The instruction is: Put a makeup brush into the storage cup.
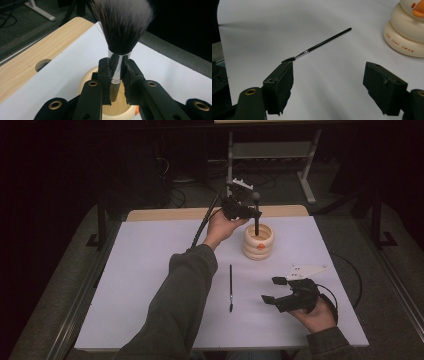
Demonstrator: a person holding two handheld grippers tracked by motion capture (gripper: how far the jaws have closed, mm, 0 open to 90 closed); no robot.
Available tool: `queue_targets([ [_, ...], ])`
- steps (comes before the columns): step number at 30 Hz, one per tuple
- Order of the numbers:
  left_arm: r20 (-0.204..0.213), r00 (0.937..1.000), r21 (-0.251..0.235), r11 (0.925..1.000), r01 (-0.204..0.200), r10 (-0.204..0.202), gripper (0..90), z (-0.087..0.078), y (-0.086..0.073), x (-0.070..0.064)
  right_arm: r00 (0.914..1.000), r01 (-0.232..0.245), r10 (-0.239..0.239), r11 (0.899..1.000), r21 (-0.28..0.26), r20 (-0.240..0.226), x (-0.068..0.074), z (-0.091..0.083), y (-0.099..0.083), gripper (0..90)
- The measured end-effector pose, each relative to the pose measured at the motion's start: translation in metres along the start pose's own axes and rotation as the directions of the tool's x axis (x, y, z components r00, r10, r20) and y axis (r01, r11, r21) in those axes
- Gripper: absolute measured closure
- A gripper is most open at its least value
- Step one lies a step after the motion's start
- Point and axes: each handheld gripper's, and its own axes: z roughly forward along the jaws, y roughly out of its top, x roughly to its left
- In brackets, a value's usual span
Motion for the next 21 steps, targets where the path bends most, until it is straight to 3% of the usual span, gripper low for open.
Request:
queue_targets([
  [21,-0.01,0.9999,0.05,0.9988,-0.001,0.002,77.2,0.012,-0.013,0.001,1.0,0.008,-0.008,1.0,0.004,-0.005,0.0,0.001,0.0,23.7],
])
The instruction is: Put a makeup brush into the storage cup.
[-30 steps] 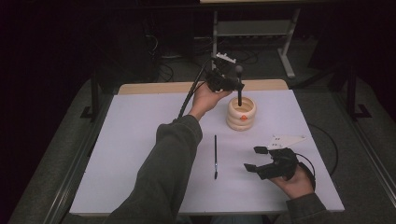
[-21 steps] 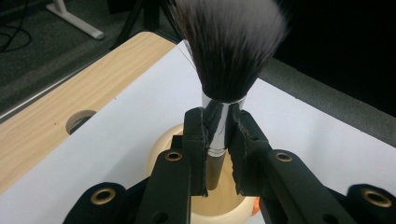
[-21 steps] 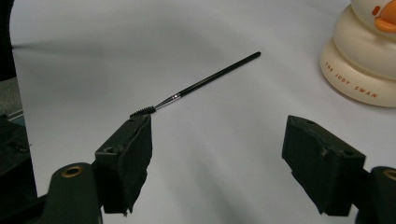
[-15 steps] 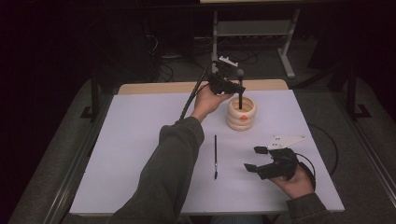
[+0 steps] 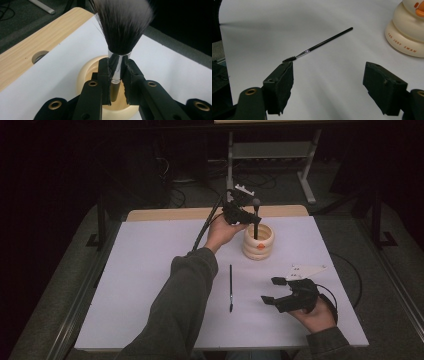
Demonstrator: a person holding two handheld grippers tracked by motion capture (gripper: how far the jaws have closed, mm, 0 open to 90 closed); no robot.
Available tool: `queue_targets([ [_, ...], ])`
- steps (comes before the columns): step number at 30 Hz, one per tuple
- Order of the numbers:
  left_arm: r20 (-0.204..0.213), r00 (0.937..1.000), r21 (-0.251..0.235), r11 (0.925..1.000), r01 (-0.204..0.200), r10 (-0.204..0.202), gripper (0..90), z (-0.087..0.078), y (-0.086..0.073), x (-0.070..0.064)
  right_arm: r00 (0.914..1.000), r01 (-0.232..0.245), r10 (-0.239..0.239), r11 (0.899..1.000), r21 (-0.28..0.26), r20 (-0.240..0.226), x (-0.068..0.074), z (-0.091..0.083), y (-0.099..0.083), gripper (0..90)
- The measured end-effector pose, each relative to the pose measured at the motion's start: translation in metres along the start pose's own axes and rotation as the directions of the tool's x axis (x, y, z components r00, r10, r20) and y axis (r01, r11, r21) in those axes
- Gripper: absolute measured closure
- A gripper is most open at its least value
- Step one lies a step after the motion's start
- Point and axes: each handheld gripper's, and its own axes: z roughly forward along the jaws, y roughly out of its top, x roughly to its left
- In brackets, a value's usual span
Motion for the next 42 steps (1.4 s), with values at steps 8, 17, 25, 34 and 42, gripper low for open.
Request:
queue_targets([
  [8,-0.024,0.9997,0.023,0.9997,-0.003,0.004,65.3,0.002,-0.001,-0.001,1.0,-0.001,0.001,1.0,-0.002,-0.006,-0.001,0.0,0.0,23.8],
  [17,-0.005,1.0,0.0,1.0,0.0,0.0,63.2,-0.008,-0.006,-0.003,1.0,-0.006,0.006,1.0,-0.005,0.001,-0.001,-0.001,0.0,23.7],
  [25,0.007,1.0,-0.007,1.0,-0.002,0.002,59.7,-0.02,-0.018,-0.002,1.0,-0.007,0.007,1.0,-0.002,0.006,0.0,-0.001,0.001,23.2],
  [34,0.02,0.9997,-0.004,0.9999,-0.015,0.015,55.9,-0.033,-0.027,-0.002,0.9999,-0.011,0.011,1.0,0.004,0.009,-0.003,0.001,0.001,23.1],
  [42,0.025,0.9993,-0.012,0.9995,-0.029,0.03,48.3,-0.048,-0.043,-0.006,0.9998,-0.015,0.015,1.0,0.002,0.017,-0.004,0.001,0.002,22.4],
])
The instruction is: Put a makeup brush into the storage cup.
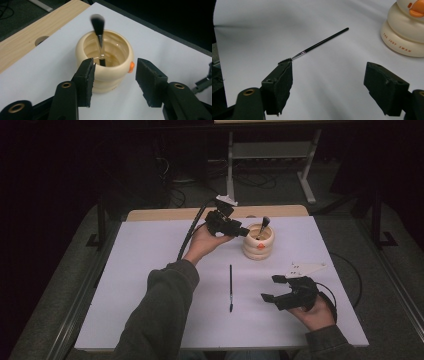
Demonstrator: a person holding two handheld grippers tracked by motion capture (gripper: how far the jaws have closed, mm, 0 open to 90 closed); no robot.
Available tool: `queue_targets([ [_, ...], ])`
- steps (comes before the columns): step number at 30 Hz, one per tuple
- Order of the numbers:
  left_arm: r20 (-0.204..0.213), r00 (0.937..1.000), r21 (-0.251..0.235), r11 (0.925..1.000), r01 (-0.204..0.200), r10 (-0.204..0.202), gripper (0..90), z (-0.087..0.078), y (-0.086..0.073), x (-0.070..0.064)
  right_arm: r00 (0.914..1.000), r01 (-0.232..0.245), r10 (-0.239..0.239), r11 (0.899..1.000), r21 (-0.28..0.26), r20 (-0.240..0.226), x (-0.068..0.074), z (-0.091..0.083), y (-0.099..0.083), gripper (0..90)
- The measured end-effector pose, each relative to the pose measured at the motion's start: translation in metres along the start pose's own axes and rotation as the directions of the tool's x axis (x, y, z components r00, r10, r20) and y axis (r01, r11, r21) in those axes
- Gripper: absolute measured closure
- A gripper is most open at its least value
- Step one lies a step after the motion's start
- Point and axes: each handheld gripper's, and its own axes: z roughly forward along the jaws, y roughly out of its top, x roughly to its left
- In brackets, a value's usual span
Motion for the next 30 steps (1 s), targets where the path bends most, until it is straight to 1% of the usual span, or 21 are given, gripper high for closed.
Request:
queue_targets([
  [2,0.001,1.0,0.0,1.0,0.0,0.0,47.9,-0.001,-0.001,-0.001,1.0,-0.003,0.003,1.0,-0.002,0.001,0.0,-0.001,0.0,22.4],
  [5,0.013,0.9998,-0.013,0.9998,-0.015,0.015,46.0,-0.009,-0.007,-0.004,0.9999,-0.003,0.003,1.0,-0.003,0.013,0.0,-0.003,0.0,22.6],
  [10,0.016,0.9998,-0.018,0.9997,-0.013,0.013,44.9,-0.014,-0.012,-0.005,0.9999,-0.002,0.002,1.0,-0.003,0.014,0.0,-0.003,0.001,22.6],
  [11,0.014,0.9998,-0.026,0.9996,-0.011,0.012,44.2,-0.02,-0.017,-0.005,0.9999,-0.005,0.005,1.0,0.003,0.013,0.001,-0.002,0.001,22.6],
  [13,0.01,0.9999,-0.025,0.9996,-0.013,0.014,44.0,-0.022,-0.018,-0.005,0.9999,-0.003,0.003,1.0,0.005,0.01,0.001,-0.001,0.001,22.6],
  [15,0.008,1.0,-0.032,0.9995,-0.002,0.003,43.6,-0.026,-0.021,-0.006,0.9999,-0.001,0.001,1.0,0.008,0.011,0.001,-0.001,0.001,22.6],
  [17,0.005,1.0,-0.034,0.9994,-0.003,0.003,43.2,-0.03,-0.023,-0.006,0.9999,0.0,0.0,1.0,0.009,0.011,0.001,0.0,0.001,22.6],
  [19,0.007,1.0,-0.038,0.9992,-0.006,0.006,43.0,-0.032,-0.024,-0.006,0.9999,-0.002,0.002,1.0,0.011,0.011,0.001,0.0,0.001,22.5],
  [20,0.001,1.0,-0.044,0.999,-0.005,0.005,42.6,-0.036,-0.026,-0.007,0.9999,-0.009,0.008,1.0,0.014,0.012,0.001,0.0,0.001,22.5],
  [23,-0.002,0.9999,-0.044,0.9989,-0.013,0.013,41.8,-0.04,-0.028,-0.008,0.9999,-0.004,0.003,1.0,0.014,0.013,0.001,0.0,0.001,22.5],
  [24,-0.001,1.0,-0.046,0.9989,-0.009,0.009,41.8,-0.042,-0.029,-0.009,0.9999,-0.004,0.003,1.0,0.014,0.013,0.001,0.0,0.001,22.5],
  [27,-0.006,0.9998,-0.037,0.9992,-0.017,0.017,41.3,-0.045,-0.03,-0.01,0.9999,-0.006,0.005,1.0,0.019,0.013,0.002,0.001,0.001,22.5],
  [30,-0.007,0.9999,-0.045,0.9989,-0.015,0.015,40.8,-0.048,-0.031,-0.012,0.9999,-0.009,0.008,1.0,0.025,0.013,0.003,0.002,0.001,22.5],
])
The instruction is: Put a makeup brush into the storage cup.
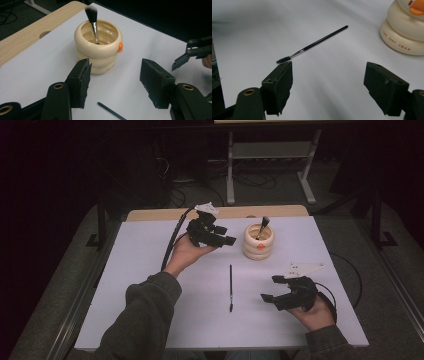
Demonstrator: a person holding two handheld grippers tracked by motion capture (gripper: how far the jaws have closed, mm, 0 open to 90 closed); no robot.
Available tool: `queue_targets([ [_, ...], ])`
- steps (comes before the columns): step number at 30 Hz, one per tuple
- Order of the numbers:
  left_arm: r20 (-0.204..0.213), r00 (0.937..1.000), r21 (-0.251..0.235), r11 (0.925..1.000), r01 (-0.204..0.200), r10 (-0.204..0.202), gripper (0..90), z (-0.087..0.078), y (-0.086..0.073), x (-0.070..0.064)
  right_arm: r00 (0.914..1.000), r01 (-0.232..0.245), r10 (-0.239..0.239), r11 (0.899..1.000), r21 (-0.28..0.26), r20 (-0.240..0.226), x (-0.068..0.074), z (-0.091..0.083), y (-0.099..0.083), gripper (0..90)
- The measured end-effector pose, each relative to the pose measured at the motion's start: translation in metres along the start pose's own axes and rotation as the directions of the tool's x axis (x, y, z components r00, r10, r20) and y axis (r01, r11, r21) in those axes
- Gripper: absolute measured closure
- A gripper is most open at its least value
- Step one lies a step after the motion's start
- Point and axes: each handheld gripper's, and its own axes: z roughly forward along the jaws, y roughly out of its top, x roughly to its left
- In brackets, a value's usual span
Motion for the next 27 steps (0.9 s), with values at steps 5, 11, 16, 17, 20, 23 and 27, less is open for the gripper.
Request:
queue_targets([
  [5,-0.002,0.9999,0.005,0.9999,-0.011,0.011,40.2,-0.004,-0.003,-0.002,1.0,0.002,-0.002,1.0,0.002,0.001,0.0,0.0,-0.001,22.5],
  [11,-0.006,0.9999,0.01,0.9999,-0.009,0.009,38.2,-0.008,-0.012,-0.004,1.0,-0.005,0.005,1.0,0.002,0.002,0.0,0.001,0.0,22.6],
  [16,-0.004,1.0,0.01,0.9999,0.0,0.0,36.9,-0.009,-0.019,-0.005,1.0,-0.007,0.007,1.0,0.007,0.002,0.001,0.002,0.0,22.5],
  [17,-0.002,1.0,0.009,1.0,0.002,-0.002,36.9,-0.01,-0.022,-0.006,1.0,-0.007,0.007,1.0,0.007,0.002,0.001,0.002,0.0,22.6],
  [20,-0.001,1.0,0.011,0.9999,0.004,-0.004,36.1,-0.011,-0.027,-0.008,0.9999,-0.01,0.01,1.0,0.006,0.003,0.001,0.001,0.0,22.6],
  [23,-0.003,1.0,0.011,0.9999,0.006,-0.006,35.7,-0.014,-0.031,-0.01,1.0,-0.006,0.006,1.0,0.009,0.004,0.001,0.001,0.0,22.7],
  [27,-0.001,1.0,0.005,1.0,0.009,-0.009,35.6,-0.017,-0.037,-0.013,1.0,-0.004,0.004,1.0,0.006,0.004,0.001,0.002,0.0,22.8],
])
